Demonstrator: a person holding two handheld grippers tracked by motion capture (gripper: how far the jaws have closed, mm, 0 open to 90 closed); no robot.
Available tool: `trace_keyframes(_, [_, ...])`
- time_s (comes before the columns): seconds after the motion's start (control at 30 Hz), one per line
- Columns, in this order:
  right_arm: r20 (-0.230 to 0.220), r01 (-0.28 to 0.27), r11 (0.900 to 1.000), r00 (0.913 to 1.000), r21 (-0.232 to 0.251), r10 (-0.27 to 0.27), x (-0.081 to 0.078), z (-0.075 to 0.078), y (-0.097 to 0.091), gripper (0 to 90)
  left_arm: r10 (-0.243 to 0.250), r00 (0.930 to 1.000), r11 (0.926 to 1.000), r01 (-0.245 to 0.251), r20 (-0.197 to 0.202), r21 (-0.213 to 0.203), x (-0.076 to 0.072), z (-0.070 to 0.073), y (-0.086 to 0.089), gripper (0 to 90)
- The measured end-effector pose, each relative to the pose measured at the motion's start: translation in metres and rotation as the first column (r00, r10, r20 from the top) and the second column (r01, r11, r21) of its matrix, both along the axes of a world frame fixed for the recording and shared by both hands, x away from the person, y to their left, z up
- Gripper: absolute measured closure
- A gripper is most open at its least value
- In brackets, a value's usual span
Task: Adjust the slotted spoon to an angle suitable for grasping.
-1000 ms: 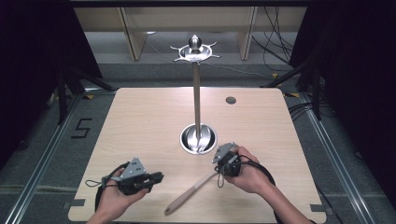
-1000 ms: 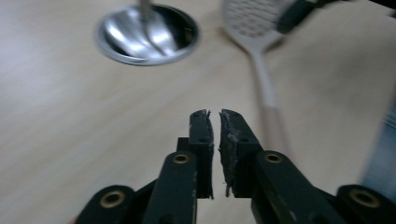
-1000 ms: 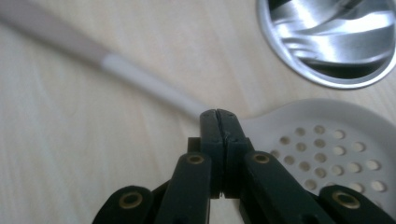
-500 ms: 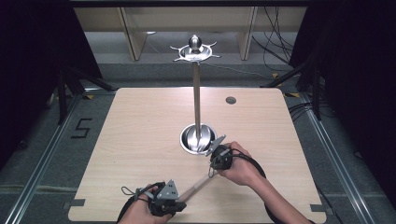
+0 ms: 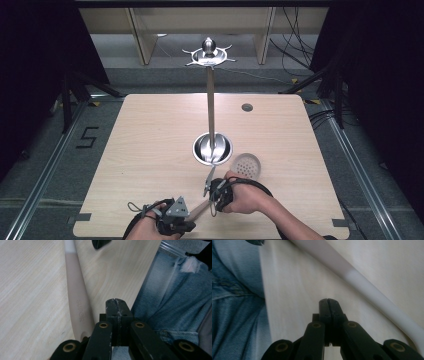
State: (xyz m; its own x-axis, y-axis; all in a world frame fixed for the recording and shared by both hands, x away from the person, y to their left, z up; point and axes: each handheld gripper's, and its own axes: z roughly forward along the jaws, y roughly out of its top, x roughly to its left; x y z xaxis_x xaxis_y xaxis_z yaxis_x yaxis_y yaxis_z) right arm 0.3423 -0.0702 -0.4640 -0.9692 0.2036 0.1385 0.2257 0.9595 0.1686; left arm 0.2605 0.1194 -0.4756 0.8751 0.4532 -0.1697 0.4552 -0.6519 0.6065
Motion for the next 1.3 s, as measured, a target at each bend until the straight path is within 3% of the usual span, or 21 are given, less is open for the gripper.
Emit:
trace_keyframes(0.03, [0.016, -0.062, 0.9979, 0.9979, 0.018, 0.062, 0.002, -0.002, 0.006, 90.0, 0.004, 1.0, 1.0, -0.004, 0.001, -0.004, 0.0, 0.001, 0.002, 89.1])
trace_keyframes(0.13, [0.03, -0.091, 0.9953, 0.9955, 0.033, 0.09, -0.001, -0.006, 0.018, 90.0, 0.019, 0.9998, 0.9997, -0.019, -0.001, -0.016, 0.0, 0.002, 0.008, 89.1])
trace_keyframes(0.2, [0.011, -0.074, 0.9972, 0.9972, -0.009, 0.074, -0.001, -0.009, 0.025, 90.0, 0.023, 0.9997, 0.9996, -0.023, 0.001, -0.019, 0.001, 0.003, 0.011, 89.0])
trace_keyframes(0.23, [0.021, -0.103, 0.9947, 0.9944, 0.001, 0.103, 0.002, -0.011, 0.028, 90.0, 0.01, 0.9999, 0.9998, -0.01, 0.009, -0.015, 0.002, 0.003, 0.011, 89.1])
trace_keyframes(0.27, [0.019, -0.058, 0.9983, 0.9981, -0.003, 0.058, 0.0, -0.011, 0.03, 90.0, 0.009, 0.9999, 0.9999, -0.008, 0.011, -0.013, 0.002, 0.003, 0.012, 89.0])
trace_keyframes(0.33, [0.042, -0.098, 0.9942, 0.9945, 0.045, 0.096, 0.006, -0.013, 0.033, 90.0, 0.009, 0.9999, 0.9998, -0.009, 0.011, -0.016, 0.002, 0.002, 0.012, 89.0])
trace_keyframes(0.37, [0.039, -0.073, 0.9961, 0.9967, 0.051, 0.071, 0.007, -0.013, 0.034, 90.0, 0.015, 0.9999, 0.9997, -0.015, 0.004, -0.017, 0.002, 0.002, 0.011, 89.0])
trace_keyframes(0.4, [0.018, -0.006, 0.9984, 0.9998, 0.056, 0.005, 0.005, -0.012, 0.036, 90.0, 0.018, 0.9998, 0.9996, -0.018, -0.008, -0.019, 0.003, 0.002, 0.012, 88.9])
trace_keyframes(0.47, [0.047, -0.015, 0.9958, 0.9988, 0.09, 0.011, 0.01, -0.014, 0.039, 90.0, 0.041, 0.9992, 0.9988, -0.041, -0.005, -0.028, 0.004, 0.001, 0.012, 88.8])
trace_keyframes(0.53, [0.064, 0.024, 0.9918, 0.9974, 0.126, -0.032, 0.015, -0.015, 0.042, 90.0, 0.048, 0.9988, 0.9985, -0.048, 0.004, -0.028, 0.007, 0.001, 0.015, 88.0])
trace_keyframes(0.57, [0.057, 0.067, 0.9884, 0.9955, 0.136, -0.076, 0.017, -0.015, 0.043, 90.0, 0.071, 0.9975, 0.9968, -0.071, -0.007, -0.037, 0.007, 0.0, 0.016, 87.5])
trace_keyframes(0.67, [0.077, 0.121, 0.9761, 0.9875, 0.18, -0.137, 0.025, -0.017, 0.046, 90.0, 0.103, 0.9947, 0.9938, -0.102, 0.0, -0.043, 0.012, -0.001, 0.02, 86.2])
trace_keyframes(0.77, [0.088, 0.158, 0.9633, 0.9797, 0.217, -0.18, 0.034, -0.018, 0.046, 90.0, 0.127, 0.9918, 0.9912, -0.127, -0.008, -0.036, 0.017, -0.002, 0.024, 85.1])
trace_keyframes(0.8, [0.092, 0.172, 0.9594, 0.9761, 0.223, -0.197, 0.036, -0.017, 0.045, 90.0, 0.121, 0.9926, 0.9922, -0.121, 0.008, -0.028, 0.019, -0.002, 0.025, 84.8])
trace_keyframes(0.9, [0.096, 0.193, 0.951, 0.9704, 0.241, -0.222, 0.042, -0.017, 0.044, 90.0, 0.154, 0.9881, 0.9872, -0.154, -0.012, -0.042, 0.02, -0.003, 0.026, 83.7])
trace_keyframes(1.0, [0.109, 0.186, 0.9503, 0.9697, 0.249, -0.219, 0.043, -0.015, 0.043, 86.8, 0.167, 0.9859, 0.9852, -0.167, 0.002, -0.039, 0.023, -0.005, 0.027, 81.4])
trace_keyframes(1.1, [0.112, 0.156, 0.9563, 0.9758, 0.247, -0.188, 0.04, -0.009, 0.039, 78.7, 0.183, 0.9831, 0.982, -0.183, -0.004, -0.048, 0.024, -0.006, 0.029, 79.3])
trace_keyframes(1.17, [0.145, 0.112, 0.963, 0.9779, 0.245, -0.15, 0.04, -0.002, 0.034, 70.6, 0.185, 0.9827, 0.9816, -0.185, 0.008, -0.049, 0.025, -0.006, 0.029, 78.0])
trace_keyframes(1.23, [0.198, 0.01, 0.9717, 0.9785, 0.236, -0.058, 0.044, 0.004, 0.031, 61.6, 0.189, 0.9819, 0.9808, -0.189, 0.01, -0.05, 0.025, -0.005, 0.029, 76.4])
trace_keyframes(1.27, [0.228, -0.017, 0.977, 0.9732, 0.212, -0.032, 0.045, 0.009, 0.03, 58.2, 0.189, 0.9819, 0.9807, -0.188, 0.012, -0.054, 0.024, -0.004, 0.029, 75.6])
trace_keyframes(1.3, [0.254, -0.053, 0.9787, 0.9672, 0.198, 0.001, 0.047, 0.01, 0.031, 56.2, 0.161, 0.9866, 0.9864, -0.16, 0.026, -0.037, 0.024, -0.002, 0.03, 74.8])
